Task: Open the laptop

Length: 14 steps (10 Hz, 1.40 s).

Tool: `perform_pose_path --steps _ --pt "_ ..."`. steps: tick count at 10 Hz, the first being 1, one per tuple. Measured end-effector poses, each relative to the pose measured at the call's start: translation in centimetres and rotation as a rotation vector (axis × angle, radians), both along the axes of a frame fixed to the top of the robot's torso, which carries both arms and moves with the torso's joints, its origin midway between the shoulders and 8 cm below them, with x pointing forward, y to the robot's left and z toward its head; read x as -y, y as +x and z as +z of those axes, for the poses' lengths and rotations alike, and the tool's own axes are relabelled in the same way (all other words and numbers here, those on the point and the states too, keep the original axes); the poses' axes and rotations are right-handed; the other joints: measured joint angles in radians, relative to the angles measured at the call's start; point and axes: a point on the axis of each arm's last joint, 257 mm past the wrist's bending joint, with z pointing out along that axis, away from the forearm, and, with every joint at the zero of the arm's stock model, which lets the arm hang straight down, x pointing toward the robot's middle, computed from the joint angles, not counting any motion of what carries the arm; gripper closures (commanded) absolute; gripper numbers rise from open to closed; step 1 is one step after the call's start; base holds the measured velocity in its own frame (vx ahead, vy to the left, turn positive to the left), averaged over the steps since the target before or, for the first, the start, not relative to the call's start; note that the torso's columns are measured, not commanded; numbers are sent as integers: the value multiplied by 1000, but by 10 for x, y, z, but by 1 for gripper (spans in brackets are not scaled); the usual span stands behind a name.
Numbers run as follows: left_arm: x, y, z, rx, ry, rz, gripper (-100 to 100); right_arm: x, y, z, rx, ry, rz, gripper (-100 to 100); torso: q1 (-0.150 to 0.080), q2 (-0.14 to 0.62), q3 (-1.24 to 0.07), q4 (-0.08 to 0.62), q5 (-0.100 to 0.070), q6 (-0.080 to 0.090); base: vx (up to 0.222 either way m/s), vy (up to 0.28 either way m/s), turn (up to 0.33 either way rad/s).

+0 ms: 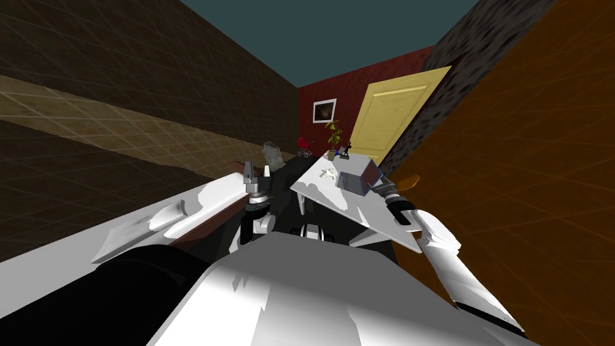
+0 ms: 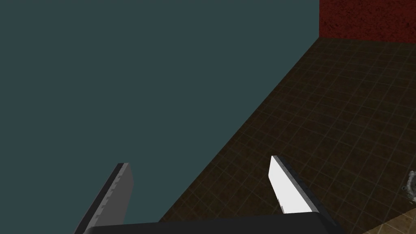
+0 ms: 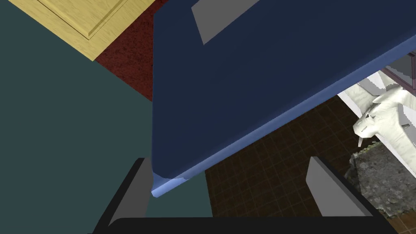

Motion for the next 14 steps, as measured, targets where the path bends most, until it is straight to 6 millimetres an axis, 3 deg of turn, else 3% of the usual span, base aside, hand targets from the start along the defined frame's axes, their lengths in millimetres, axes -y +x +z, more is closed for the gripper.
perform_pose_path --steps 3,4,10,14 --pt "0 0 0 0 0 0 0 15 3 7 -6 -56 -28 -100 0 -3 -1 -1 0 0 43 10 21" --pt "0 0 0 0 0 0 0 16 3 7 -6 -54 -30 100 0 -1 -1 -1 0 -1 7 -6 -30" --pt "0 0 0 0 0 0 0 39 -10 6 -69 -252 -33 100 -2 -1 -1 -3 -3 -1 67 126 -5" --pt "0 0 0 0 0 0 0 50 -22 -6 -136 -393 -19 100 0 2 1 1 1 2 45 94 -2"
